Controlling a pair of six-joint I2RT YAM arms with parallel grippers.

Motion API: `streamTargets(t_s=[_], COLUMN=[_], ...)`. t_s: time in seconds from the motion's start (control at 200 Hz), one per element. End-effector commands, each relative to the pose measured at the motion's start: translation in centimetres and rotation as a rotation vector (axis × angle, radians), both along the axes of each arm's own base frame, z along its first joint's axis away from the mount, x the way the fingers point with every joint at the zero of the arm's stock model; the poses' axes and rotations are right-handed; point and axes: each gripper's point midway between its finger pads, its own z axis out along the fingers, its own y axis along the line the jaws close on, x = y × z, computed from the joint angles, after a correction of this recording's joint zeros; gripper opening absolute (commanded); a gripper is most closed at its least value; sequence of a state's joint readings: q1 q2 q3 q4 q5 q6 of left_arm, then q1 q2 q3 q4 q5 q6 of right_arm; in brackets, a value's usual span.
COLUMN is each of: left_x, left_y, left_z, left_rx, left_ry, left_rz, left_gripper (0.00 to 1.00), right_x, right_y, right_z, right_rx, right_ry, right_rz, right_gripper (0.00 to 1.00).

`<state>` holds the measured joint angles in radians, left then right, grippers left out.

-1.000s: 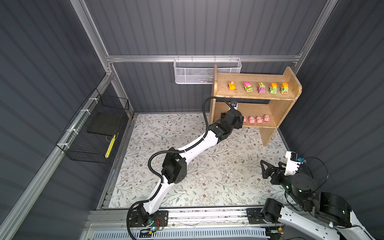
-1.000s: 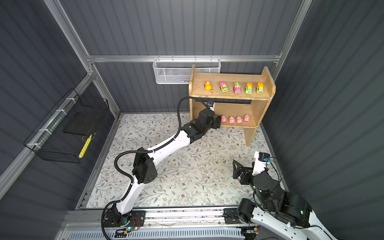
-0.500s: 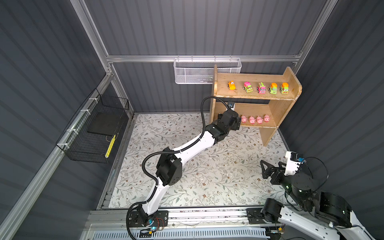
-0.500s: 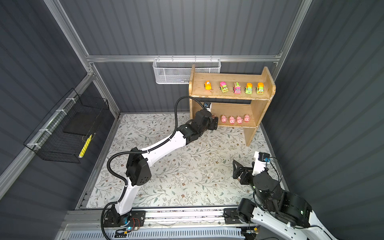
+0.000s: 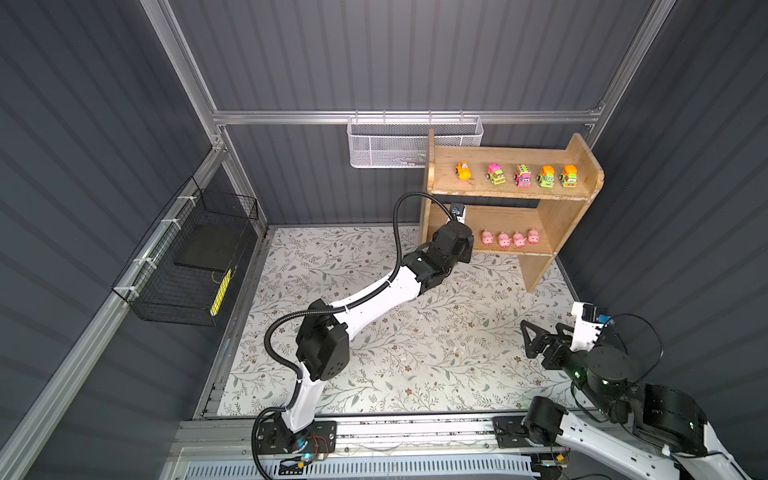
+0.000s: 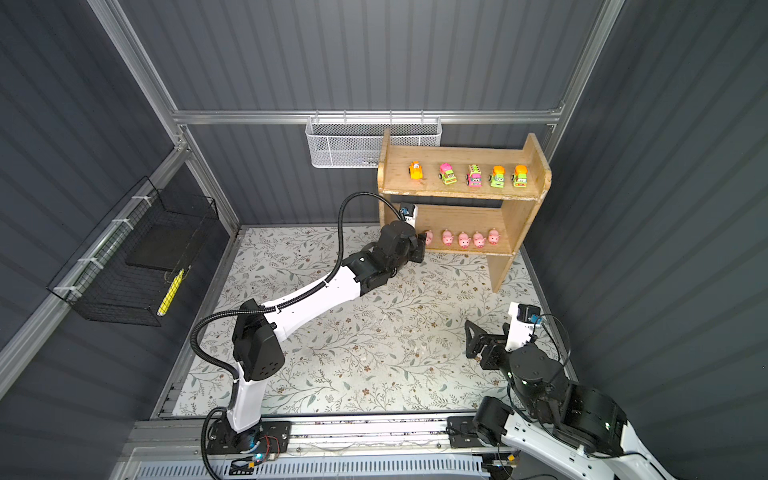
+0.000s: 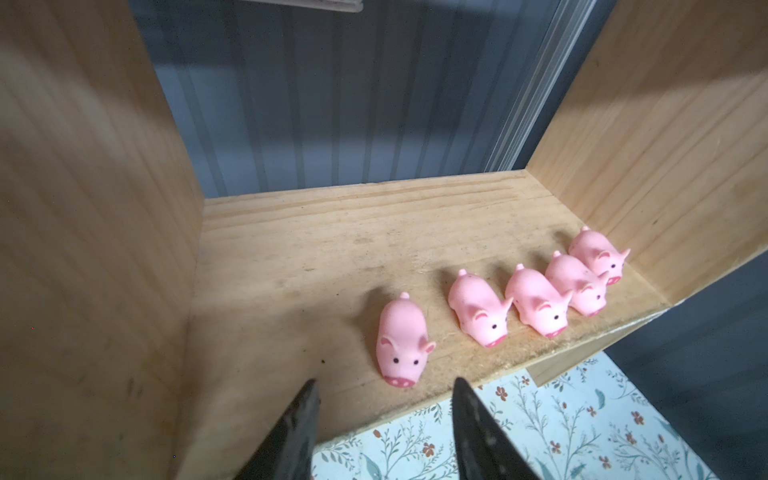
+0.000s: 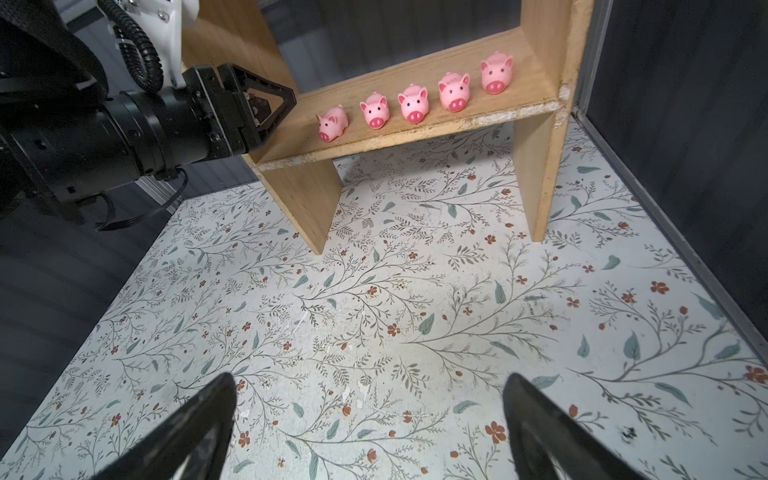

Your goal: Place and organize the plastic toys onto the shelf

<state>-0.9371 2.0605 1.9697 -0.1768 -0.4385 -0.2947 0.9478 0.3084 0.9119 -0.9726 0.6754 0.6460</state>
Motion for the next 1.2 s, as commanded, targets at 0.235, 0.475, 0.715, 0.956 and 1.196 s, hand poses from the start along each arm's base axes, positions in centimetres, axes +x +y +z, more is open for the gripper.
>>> streamTargets(t_s=[0.235, 0.475, 0.715, 0.956, 1.196], left_x=[0.8, 1.6, 2.0, 2.5, 2.7], left_y=[-0.3, -0.7, -0.6, -0.5, -0.5], left_z=[-1.3, -2.9, -3.8, -4.6, -5.2], left_rx=[0.029, 0.035, 0.035, 0.039, 0.038], left_ry=[0.019, 0.051, 0.07, 0.086, 0.103], left_rz=[0.004, -0.004, -0.001, 0.006, 0.01], left_gripper=[0.28, 0.28, 0.28, 0.28, 0.28], right_x=[-0.1, -0.2, -0.1, -0.2, -0.3], right_y=[-0.2, -0.6, -0.6, -0.9, -1.1], right_z=[0.5, 0.4, 0.3, 0.2, 0.2], right_rx=[0.016, 0.018, 0.01, 0.012, 0.01], right_ry=[-0.014, -0.017, -0.016, -0.022, -0.023], right_rz=[-0.003, -0.013, -0.018, -0.025, -0.027], right_gripper=[0.99, 0.99, 0.99, 0.99, 0.99])
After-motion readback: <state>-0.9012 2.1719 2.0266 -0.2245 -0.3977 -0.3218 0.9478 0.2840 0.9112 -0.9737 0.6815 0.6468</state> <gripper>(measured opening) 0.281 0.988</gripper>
